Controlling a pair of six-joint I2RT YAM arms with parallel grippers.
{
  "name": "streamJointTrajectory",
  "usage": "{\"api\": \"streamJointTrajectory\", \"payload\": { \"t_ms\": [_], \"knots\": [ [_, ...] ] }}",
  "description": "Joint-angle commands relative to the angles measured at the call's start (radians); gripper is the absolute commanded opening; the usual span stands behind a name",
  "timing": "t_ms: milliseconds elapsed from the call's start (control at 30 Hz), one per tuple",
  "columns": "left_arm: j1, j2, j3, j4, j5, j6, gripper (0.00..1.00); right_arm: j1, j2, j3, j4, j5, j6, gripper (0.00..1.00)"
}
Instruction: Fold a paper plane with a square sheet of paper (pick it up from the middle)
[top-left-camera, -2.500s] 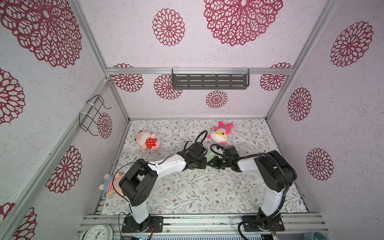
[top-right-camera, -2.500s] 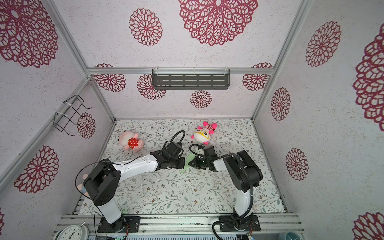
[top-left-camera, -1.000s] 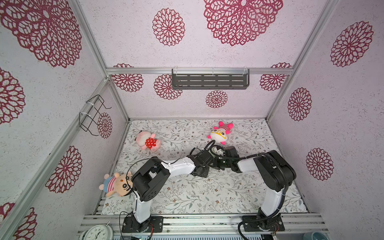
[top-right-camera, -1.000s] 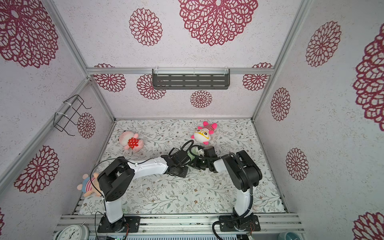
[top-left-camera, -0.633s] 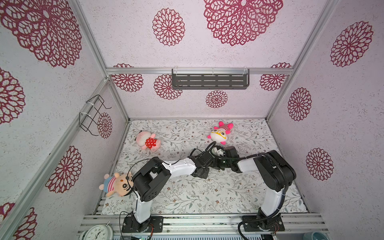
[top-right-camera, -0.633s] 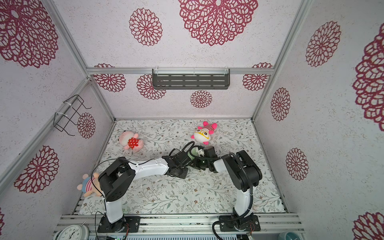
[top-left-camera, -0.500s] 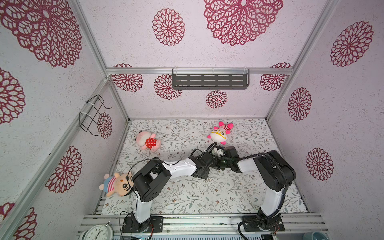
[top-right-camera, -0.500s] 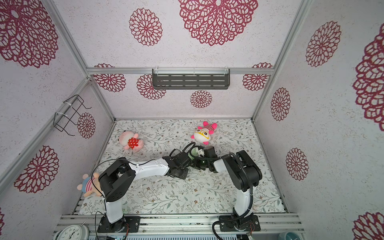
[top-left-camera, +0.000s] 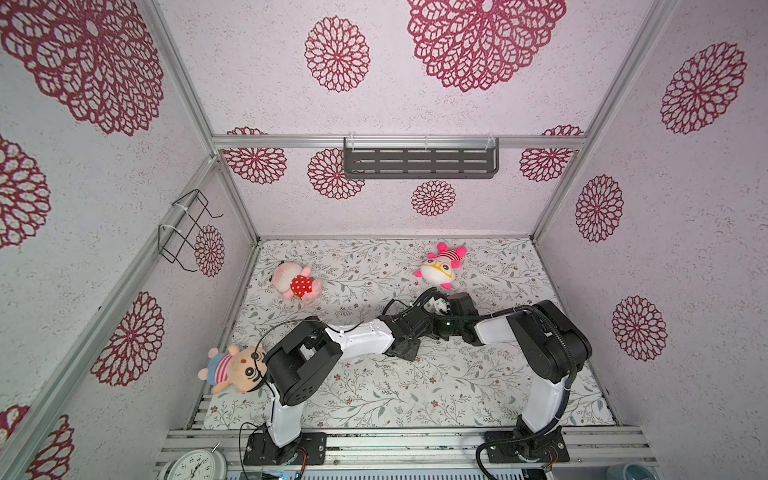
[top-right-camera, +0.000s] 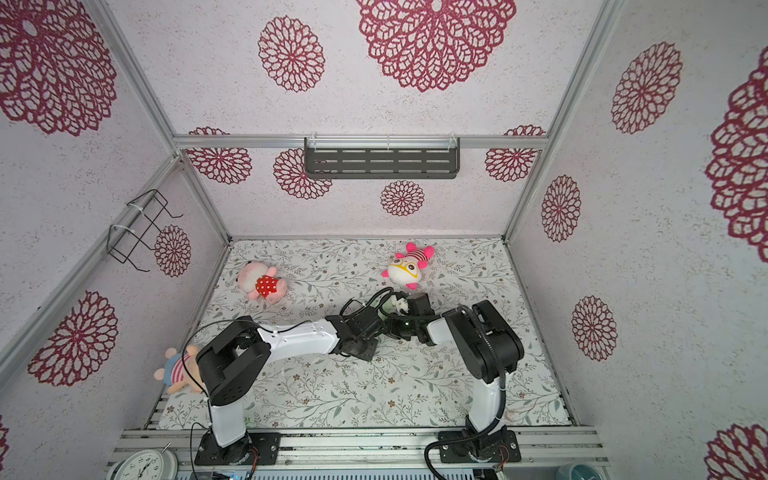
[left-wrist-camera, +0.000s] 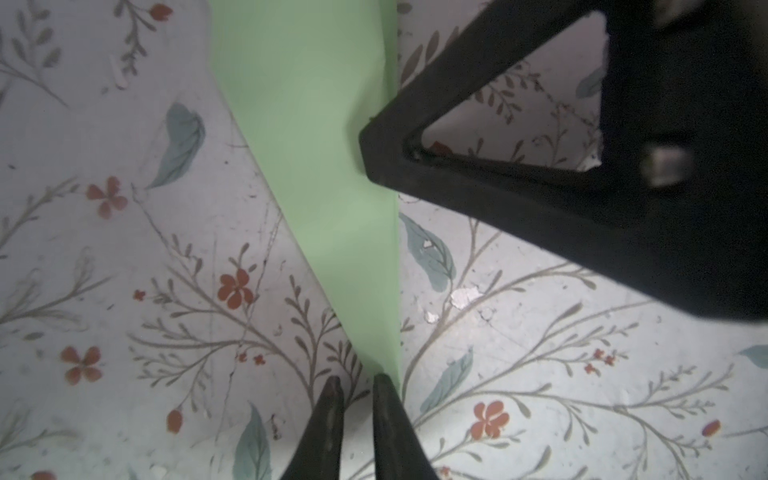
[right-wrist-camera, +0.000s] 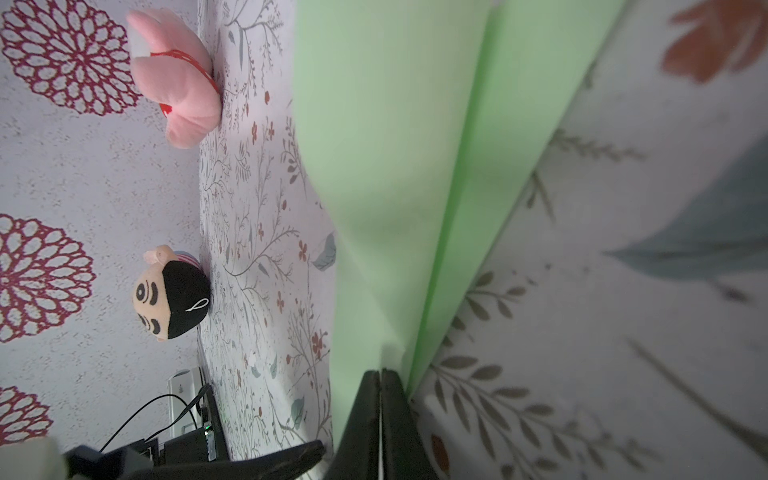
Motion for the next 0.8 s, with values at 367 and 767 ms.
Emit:
{"api": "streamJointTrajectory", "payload": {
  "t_ms": [367, 767],
  "knots": [
    [0.078, -0.295, -0.252, 0.288, 0.085, -0.142, 0.17, 0.003, 0.013, -0.016, 0.009, -0.010, 0.029, 0.09],
    [0.149, -0.137, -0.184, 0.482, 0.310, -0.301, 0.10, 0.005, 0.018, -0.020, 0.031, -0.016, 0.045, 0.09]
  ]
}}
